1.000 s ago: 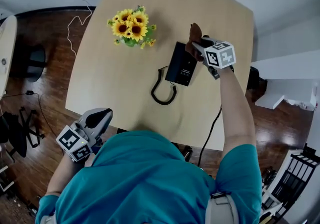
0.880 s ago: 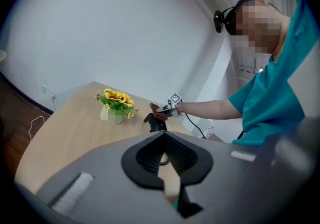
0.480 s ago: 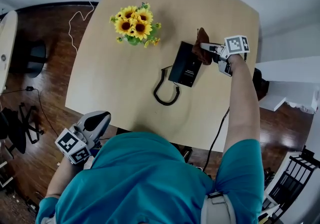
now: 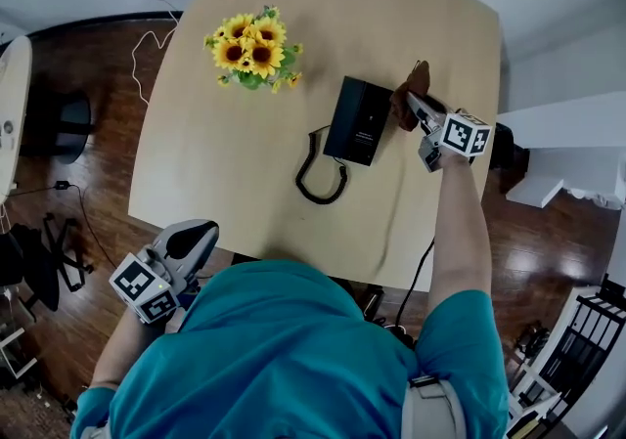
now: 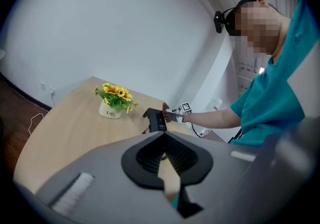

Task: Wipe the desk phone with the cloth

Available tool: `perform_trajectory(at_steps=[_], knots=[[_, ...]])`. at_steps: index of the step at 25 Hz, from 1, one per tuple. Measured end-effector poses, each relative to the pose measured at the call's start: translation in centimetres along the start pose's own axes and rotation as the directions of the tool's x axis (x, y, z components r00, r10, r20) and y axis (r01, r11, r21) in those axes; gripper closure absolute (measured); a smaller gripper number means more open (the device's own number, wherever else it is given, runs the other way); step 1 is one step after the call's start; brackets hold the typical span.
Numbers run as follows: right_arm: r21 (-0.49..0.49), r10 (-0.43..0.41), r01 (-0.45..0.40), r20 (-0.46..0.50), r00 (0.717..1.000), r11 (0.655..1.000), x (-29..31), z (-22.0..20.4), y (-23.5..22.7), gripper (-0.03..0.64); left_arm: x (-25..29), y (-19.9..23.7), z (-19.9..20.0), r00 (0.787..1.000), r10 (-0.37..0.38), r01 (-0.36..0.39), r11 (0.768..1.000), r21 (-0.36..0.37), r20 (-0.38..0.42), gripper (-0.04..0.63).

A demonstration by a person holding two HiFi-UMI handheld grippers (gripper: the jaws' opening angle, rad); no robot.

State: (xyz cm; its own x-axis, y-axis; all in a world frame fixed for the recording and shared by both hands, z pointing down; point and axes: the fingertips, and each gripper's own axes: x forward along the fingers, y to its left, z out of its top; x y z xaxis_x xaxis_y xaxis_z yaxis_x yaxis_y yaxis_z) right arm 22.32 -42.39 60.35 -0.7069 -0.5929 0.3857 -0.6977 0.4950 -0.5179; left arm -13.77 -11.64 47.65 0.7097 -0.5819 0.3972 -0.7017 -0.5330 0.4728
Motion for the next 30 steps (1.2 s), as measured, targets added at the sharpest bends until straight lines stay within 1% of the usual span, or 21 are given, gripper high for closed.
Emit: perform_trajectory(at_steps=[1, 2, 3, 4, 5, 6, 7, 8, 10, 13, 16, 18, 23, 26, 27, 28, 29, 30], knots=[[-0.053, -0.057, 0.058, 0.011, 0.998, 0.997, -0.3, 0.0, -0.6, 0.514, 0.0, -0.1, 0.0, 1.0, 0.0, 0.0, 1.0, 0.002, -0.003, 0.591], [-0.126, -0.118, 0.117, -0.001, 0.993, 0.985, -0.5, -0.3, -1.1, 0.514, 0.1, -0.2, -0.1, 1.0, 0.0, 0.0, 1.0, 0.003, -0.007, 0.591], [-0.222, -0.178, 0.166, -0.035, 0.983, 0.961, -0.4, -0.8, -1.3, 0.514, 0.1, -0.3, -0.2, 1.0, -0.001, 0.001, 1.0, 0.004, -0.012, 0.591], [-0.329, -0.231, 0.193, -0.08, 0.97, 0.924, -0.1, -1.5, -1.3, 0.514, 0.2, -0.5, -0.3, 1.0, -0.002, 0.003, 1.0, 0.006, -0.019, 0.591], [-0.424, -0.272, 0.198, -0.121, 0.955, 0.884, 0.3, -2.3, -1.1, 0.514, 0.3, -0.7, -0.4, 1.0, -0.005, 0.005, 1.0, 0.008, -0.025, 0.591], [-0.495, -0.297, 0.188, -0.153, 0.942, 0.849, 0.7, -3.0, -0.6, 0.514, 0.4, -0.8, -0.5, 1.0, -0.008, 0.009, 1.0, 0.01, -0.028, 0.591], [-0.54, -0.311, 0.174, -0.172, 0.935, 0.823, 1.0, -3.5, -0.1, 0.514, 0.5, -1.0, -0.4, 1.0, -0.012, 0.013, 1.0, 0.013, -0.028, 0.591], [-0.568, -0.318, 0.164, -0.182, 0.93, 0.807, 1.3, -3.9, 0.4, 0.514, 0.6, -1.1, -0.4, 1.0, -0.016, 0.016, 1.0, 0.016, -0.027, 0.591], [-0.596, -0.331, 0.16, -0.188, 0.925, 0.787, 1.3, -4.8, 1.2, 0.514, 0.7, -1.4, -0.4, 0.999, -0.019, 0.02, 1.0, 0.021, -0.027, 0.591], [-0.619, -0.349, 0.158, -0.2, 0.915, 0.769, 0.8, -6.4, 2.2, 0.514, 0.5, -1.4, -0.5, 0.999, -0.018, 0.019, 1.0, 0.024, -0.03, 0.591], [-0.649, -0.361, 0.13, -0.237, 0.902, 0.749, 0.1, -9.1, 3.7, 0.514, 0.4, -1.3, -0.7, 0.999, -0.021, 0.021, 1.0, 0.021, -0.026, 0.591], [-0.676, -0.373, 0.104, -0.266, 0.889, 0.729, -0.7, -11.2, 4.7, 0.514, 0.4, -1.5, -0.8, 0.999, -0.024, 0.025, 0.999, 0.022, -0.025, 0.591], [-0.759, -0.398, 0.004, -0.337, 0.854, 0.651, -3.1, -16.5, 7.6, 0.514, 0.3, -1.4, -0.7, 1.0, -0.026, 0.026, 0.999, 0.018, -0.016, 0.591], [-0.782, -0.399, -0.058, -0.379, 0.835, 0.621, -4.4, -19.3, 9.5, 0.514, 0.4, -1.4, -0.8, 1.0, -0.029, 0.029, 1.0, 0.011, -0.012, 0.591], [-0.798, -0.404, -0.075, -0.38, 0.832, 0.598, -4.7, -19.9, 10.3, 0.514, 0.4, -1.4, -0.9, 0.999, -0.031, 0.031, 0.999, 0.011, -0.012, 0.591], [-0.823, -0.408, -0.097, -0.376, 0.832, 0.56, -4.8, -20.3, 11.3, 0.514, 0.4, -1.4, -0.9, 0.999, -0.033, 0.033, 0.999, 0.01, -0.012, 0.591], [-0.852, -0.409, -0.128, -0.369, 0.834, 0.508, -4.5, -20.7, 12.4, 0.514, 0.4, -1.4, -0.9, 0.999, -0.035, 0.035, 0.999, 0.009, -0.012, 0.591], [-0.879, -0.408, -0.165, -0.365, 0.837, 0.448, -3.8, -21.2, 13.5, 0.514, 0.4, -1.4, -0.8, 0.999, -0.036, 0.036, 0.999, 0.008, -0.012, 0.591]])
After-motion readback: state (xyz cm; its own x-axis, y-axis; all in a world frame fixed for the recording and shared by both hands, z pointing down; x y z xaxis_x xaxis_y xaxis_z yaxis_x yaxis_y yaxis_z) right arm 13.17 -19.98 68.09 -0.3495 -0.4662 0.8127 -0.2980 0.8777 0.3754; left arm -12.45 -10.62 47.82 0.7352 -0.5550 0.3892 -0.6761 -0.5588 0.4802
